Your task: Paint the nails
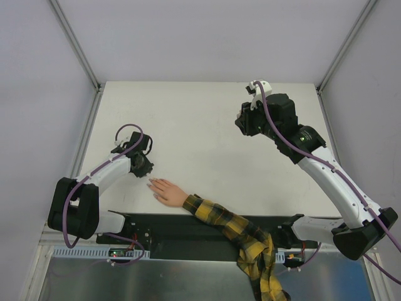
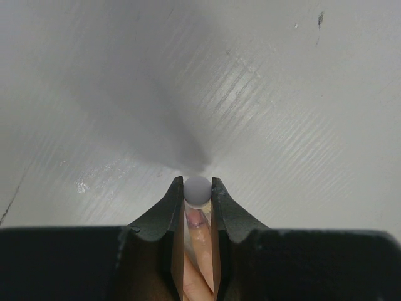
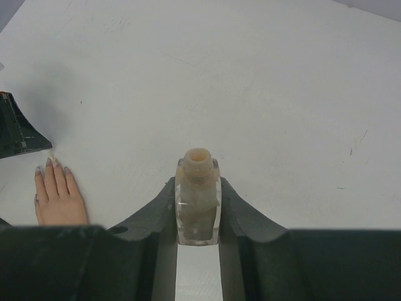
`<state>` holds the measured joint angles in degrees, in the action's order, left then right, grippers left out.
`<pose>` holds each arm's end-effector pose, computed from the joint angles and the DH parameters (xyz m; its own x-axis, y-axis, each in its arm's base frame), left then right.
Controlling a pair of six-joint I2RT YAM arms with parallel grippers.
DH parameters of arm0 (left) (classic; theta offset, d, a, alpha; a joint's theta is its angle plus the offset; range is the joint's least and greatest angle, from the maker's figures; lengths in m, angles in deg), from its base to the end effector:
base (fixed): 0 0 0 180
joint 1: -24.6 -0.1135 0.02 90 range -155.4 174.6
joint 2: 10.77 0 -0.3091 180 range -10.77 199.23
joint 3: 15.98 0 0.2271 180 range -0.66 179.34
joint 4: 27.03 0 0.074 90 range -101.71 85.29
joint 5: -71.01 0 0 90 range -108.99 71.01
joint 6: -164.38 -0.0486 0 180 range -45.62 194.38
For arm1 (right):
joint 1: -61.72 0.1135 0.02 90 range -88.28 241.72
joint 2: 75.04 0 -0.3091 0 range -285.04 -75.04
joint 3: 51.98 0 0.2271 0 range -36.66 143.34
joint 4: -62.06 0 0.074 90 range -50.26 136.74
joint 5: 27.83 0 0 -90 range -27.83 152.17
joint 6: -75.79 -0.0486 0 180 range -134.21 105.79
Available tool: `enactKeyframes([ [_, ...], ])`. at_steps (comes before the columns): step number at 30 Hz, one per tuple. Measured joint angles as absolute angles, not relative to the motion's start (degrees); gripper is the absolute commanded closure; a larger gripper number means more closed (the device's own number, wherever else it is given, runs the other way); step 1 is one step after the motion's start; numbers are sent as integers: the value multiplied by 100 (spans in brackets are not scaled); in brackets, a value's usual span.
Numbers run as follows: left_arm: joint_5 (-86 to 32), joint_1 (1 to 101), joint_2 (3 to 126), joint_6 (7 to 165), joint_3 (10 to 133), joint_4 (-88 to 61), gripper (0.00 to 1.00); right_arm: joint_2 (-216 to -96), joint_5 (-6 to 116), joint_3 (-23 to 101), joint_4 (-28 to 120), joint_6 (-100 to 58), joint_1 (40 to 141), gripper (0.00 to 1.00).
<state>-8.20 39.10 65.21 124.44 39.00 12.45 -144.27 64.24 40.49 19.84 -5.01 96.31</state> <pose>0.2125 -0.0456 0.2261 -0.6610 -0.6070 -0.4412 -0.5454 0.7924 -0.2732 0.1944 0.1319 0.4523 -0.1781 -0.3169 -0.9316 -0.5751 0.8017 -0.1628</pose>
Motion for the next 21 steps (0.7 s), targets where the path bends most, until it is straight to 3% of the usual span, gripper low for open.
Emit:
enactKeyframes([
  [21,-1106,3838,6358,12317,4160,1300,100,-14425,6417,4049,1989,-506,9631,100],
])
